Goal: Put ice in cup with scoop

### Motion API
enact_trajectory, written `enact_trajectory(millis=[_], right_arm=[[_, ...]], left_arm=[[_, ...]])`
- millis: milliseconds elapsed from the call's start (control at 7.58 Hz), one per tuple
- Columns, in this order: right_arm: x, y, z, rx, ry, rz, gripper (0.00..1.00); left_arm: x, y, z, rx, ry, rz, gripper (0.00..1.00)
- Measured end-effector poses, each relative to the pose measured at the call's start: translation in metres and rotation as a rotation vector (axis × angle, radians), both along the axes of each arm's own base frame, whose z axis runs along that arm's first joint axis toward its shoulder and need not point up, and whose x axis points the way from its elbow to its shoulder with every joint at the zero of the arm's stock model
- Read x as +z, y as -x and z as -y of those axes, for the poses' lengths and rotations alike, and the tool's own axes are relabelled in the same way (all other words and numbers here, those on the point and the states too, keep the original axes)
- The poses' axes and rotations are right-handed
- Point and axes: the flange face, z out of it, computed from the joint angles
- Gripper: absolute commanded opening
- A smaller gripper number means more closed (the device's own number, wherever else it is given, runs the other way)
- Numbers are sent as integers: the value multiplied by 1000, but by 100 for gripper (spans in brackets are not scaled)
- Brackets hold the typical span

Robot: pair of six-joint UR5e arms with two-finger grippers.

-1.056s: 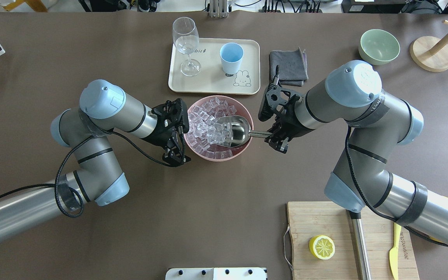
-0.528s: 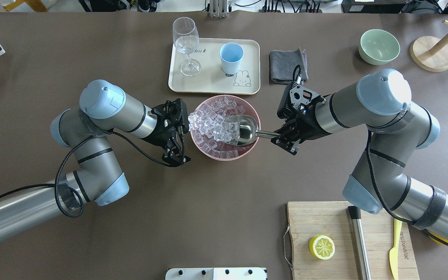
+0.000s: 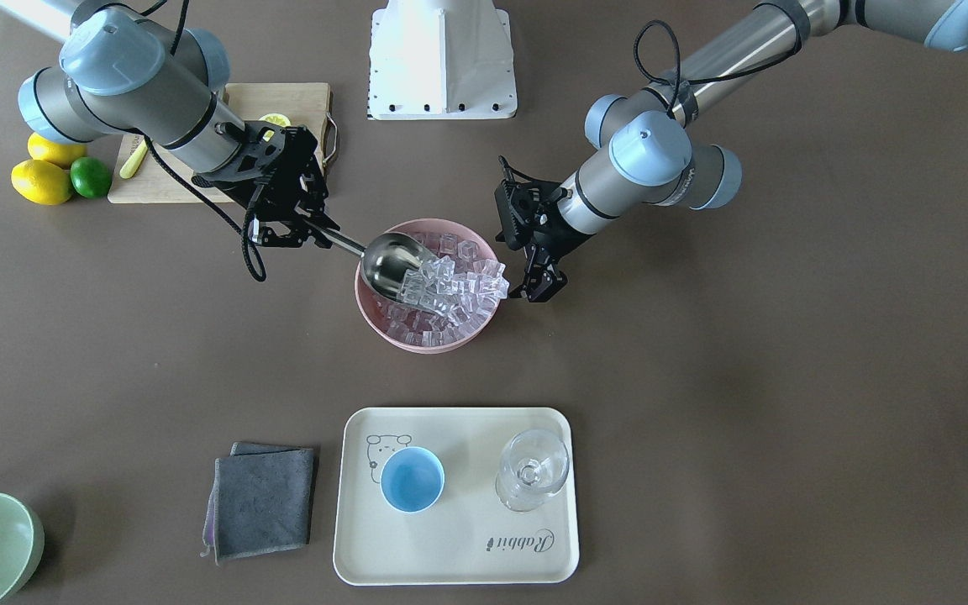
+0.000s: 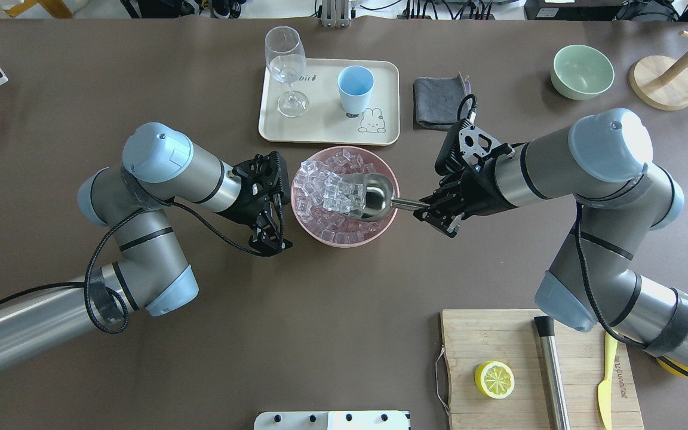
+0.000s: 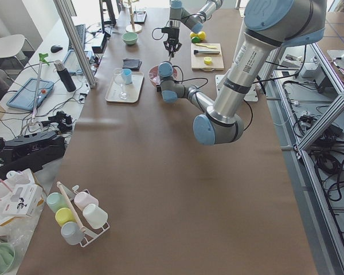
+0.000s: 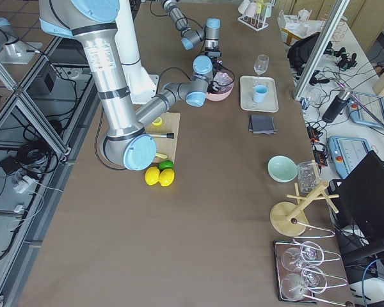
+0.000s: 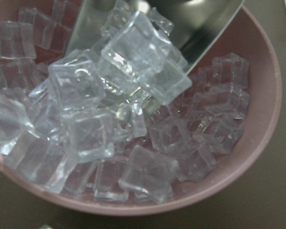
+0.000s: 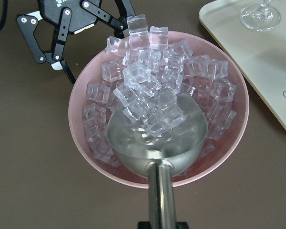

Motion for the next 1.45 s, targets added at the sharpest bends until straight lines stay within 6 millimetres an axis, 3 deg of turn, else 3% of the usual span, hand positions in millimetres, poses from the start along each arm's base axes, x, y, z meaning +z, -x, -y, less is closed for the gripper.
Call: enact_trajectory(millis=[1056,1452], right_arm=[[18,-30,-16,45,64,129,0],[14,-39,-12,79,125,172,0]], left_arm=[[2,-2,-2,4,0,3,99],[6,-3,-4,8,-1,8,99]])
